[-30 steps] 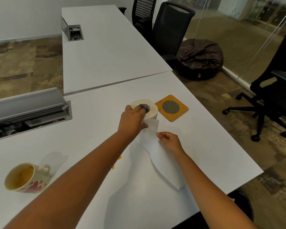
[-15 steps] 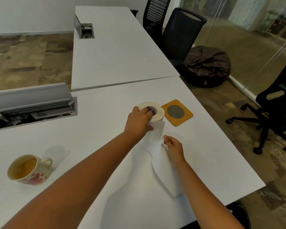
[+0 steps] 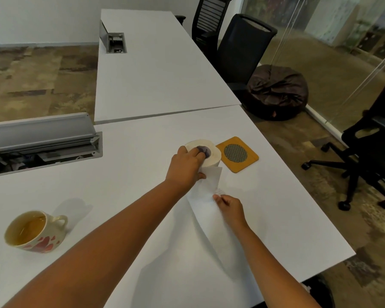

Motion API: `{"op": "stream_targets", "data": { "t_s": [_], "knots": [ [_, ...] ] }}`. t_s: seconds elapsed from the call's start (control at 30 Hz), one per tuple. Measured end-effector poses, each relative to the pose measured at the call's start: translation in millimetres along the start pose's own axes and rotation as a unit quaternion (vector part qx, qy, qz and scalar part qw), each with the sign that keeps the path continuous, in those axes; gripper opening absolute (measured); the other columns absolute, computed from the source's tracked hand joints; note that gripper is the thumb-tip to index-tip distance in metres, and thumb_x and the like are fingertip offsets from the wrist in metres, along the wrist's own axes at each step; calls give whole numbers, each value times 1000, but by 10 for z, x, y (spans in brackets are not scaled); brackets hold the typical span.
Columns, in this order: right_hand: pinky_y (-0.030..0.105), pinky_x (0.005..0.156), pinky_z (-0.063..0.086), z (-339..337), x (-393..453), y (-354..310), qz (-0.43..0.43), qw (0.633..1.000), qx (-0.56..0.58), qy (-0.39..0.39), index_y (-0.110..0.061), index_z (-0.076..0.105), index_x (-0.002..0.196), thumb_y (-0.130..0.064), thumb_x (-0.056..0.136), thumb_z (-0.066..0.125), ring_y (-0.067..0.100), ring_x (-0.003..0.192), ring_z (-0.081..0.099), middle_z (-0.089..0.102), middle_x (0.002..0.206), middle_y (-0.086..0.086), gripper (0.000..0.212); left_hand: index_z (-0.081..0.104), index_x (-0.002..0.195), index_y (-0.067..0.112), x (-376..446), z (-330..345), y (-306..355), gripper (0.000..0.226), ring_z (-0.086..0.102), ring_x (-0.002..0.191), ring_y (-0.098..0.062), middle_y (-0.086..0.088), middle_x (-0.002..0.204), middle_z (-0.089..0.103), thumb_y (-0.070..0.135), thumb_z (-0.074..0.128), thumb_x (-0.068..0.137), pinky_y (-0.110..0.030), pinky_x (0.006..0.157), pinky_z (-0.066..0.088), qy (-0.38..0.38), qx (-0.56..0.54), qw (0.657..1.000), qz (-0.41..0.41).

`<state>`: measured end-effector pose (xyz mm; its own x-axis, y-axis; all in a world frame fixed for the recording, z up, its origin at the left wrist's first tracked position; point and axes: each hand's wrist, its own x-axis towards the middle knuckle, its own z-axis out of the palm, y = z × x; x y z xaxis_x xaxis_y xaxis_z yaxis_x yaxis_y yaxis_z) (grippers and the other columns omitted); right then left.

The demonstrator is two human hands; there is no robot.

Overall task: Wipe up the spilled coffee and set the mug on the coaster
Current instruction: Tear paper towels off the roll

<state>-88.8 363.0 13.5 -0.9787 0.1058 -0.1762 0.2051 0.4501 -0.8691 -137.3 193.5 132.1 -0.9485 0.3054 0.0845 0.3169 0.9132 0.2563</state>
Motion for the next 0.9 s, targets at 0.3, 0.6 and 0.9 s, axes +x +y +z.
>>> {"op": "stream_targets", "data": {
  "t_s": [0.3,0.6,0.9],
  "knots": [
    [16,48,30,-94,-37,173,80,995,59,-5,-12,42,59,-38,91,53,13,58,35,38,58,6,42,46,128,16,28,13,-8,57,42,114,-34,-3,132,52,34,68,78,-42,93,43,7,-7,1000,-5],
    [24,87,47,-166,12,229,96,990,-48,-96,-9,67,107,-38,80,69,17,99,63,68,97,-1,40,48,126,16,51,42,1,55,43,114,-34,-4,132,53,34,68,78,-42,96,43,10,-7,1000,-7],
    [35,97,40,-73,8,224,119,958,-240,-107,-13,59,119,-60,77,59,27,115,57,64,123,8,63,48,127,16,55,60,33,57,45,111,-35,-4,131,53,34,69,77,-42,89,45,25,-7,1000,-16]
  ]
}}
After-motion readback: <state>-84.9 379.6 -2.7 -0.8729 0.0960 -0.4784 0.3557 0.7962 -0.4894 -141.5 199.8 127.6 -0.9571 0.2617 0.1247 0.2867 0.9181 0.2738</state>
